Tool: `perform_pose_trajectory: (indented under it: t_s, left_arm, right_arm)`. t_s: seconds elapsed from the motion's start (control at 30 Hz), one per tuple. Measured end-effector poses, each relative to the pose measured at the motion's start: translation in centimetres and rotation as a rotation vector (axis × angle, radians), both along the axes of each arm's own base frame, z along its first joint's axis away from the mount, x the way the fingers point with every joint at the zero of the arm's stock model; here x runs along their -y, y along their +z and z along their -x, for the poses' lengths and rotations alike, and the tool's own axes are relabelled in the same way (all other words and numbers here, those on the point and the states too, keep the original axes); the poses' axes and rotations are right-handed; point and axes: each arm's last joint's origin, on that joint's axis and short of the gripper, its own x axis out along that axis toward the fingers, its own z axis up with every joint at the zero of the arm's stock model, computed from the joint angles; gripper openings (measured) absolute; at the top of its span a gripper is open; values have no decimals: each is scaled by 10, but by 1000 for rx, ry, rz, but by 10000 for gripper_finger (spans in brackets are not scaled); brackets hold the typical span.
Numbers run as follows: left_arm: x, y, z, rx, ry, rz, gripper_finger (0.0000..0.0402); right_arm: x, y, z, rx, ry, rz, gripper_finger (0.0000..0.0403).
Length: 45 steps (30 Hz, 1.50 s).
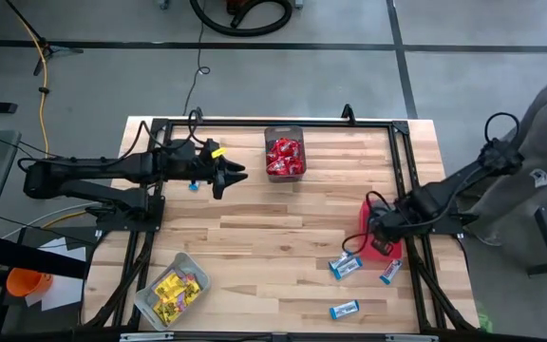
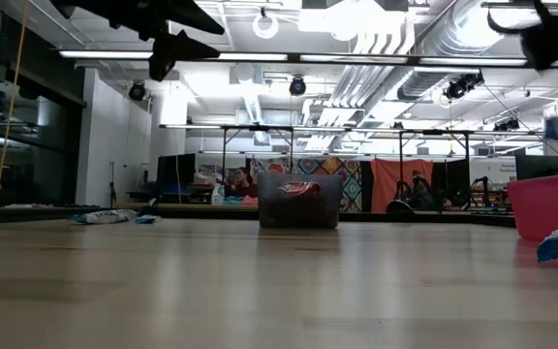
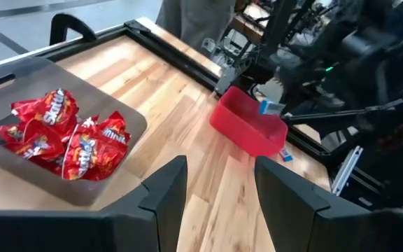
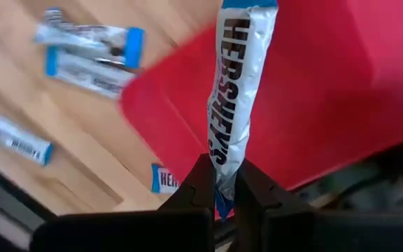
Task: Sort candy
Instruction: Put the white chocolate candy into the red bin
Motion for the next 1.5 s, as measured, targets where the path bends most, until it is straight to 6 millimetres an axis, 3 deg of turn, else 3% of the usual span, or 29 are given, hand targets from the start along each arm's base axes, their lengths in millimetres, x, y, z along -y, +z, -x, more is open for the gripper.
perform_pose_trajectory:
  t_s: [0.17,0.3,0.47,0.7,0.9,1.0,1.2,1.37,1.5]
  left_arm:
    - [0,0,0,3,0,0,157]
    - [0,0,0,3,1,3,157]
    - [0,0,0,3,1,3,157]
    - [0,0,0,3,1,2,157]
    - [0,0,0,3,0,2,157]
    - [0,0,0,3,0,2,157]
    - [0,2,-1,27,-21,14,157]
    - [2,12,-3,127,-83,12,157]
    - [6,22,-5,230,-140,3,157]
  right_arm:
    - [8,-26,19,3,-250,-90,9]
    - [12,-31,24,54,-379,-154,15]
    - [13,-27,26,75,-411,-174,46]
    - [12,-20,26,69,-449,-199,126]
    - [9,1,22,125,-335,-258,187]
    - [7,23,14,283,-290,-274,199]
    - [-1,77,-18,902,-187,-233,200]
    - [-6,108,-46,1361,-22,153,199]
    - [-2,115,-70,1478,44,435,199]
